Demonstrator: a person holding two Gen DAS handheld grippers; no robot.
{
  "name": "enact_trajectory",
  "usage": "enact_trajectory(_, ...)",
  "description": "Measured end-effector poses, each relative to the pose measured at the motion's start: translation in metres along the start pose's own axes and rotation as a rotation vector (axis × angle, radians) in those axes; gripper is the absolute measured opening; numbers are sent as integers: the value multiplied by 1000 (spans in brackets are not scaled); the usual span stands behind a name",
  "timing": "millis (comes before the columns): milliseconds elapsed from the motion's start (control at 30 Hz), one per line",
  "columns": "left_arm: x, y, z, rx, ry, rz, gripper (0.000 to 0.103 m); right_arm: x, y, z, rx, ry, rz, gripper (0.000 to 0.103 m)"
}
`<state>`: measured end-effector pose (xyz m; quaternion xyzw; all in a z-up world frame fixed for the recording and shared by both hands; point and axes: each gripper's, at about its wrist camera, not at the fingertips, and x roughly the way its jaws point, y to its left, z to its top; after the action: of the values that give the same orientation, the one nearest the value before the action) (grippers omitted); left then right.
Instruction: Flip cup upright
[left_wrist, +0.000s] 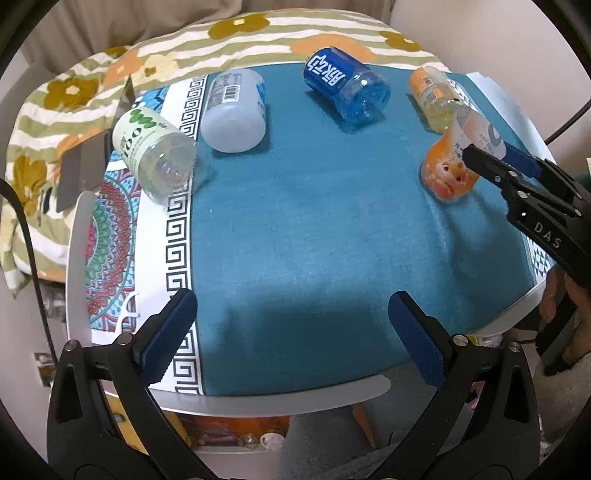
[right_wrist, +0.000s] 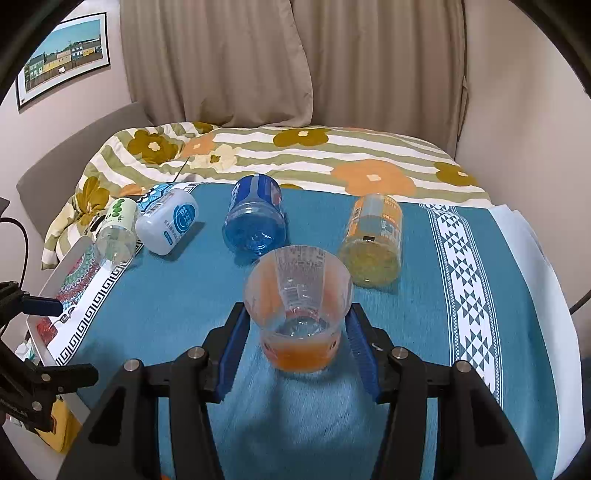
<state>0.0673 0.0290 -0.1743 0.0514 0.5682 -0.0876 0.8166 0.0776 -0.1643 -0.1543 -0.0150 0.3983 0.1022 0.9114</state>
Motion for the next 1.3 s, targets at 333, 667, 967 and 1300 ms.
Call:
enact_trajectory(333,-9,-3,-3,-2,-26,10,103,1,-3,-2,34,23,-4,87)
enact_trajectory(667,-60,-17,13,-80,-106,14,103,-45,-23,16,77,85,-2,95)
enact_trajectory(967,-141,-40,25,-130,-277,32,103,-127,-48,41,108,108,-55,95)
enact_trajectory(1300,-180,-62,18,-112,-407,61,103,-163,-66,39,152,86,-139,95)
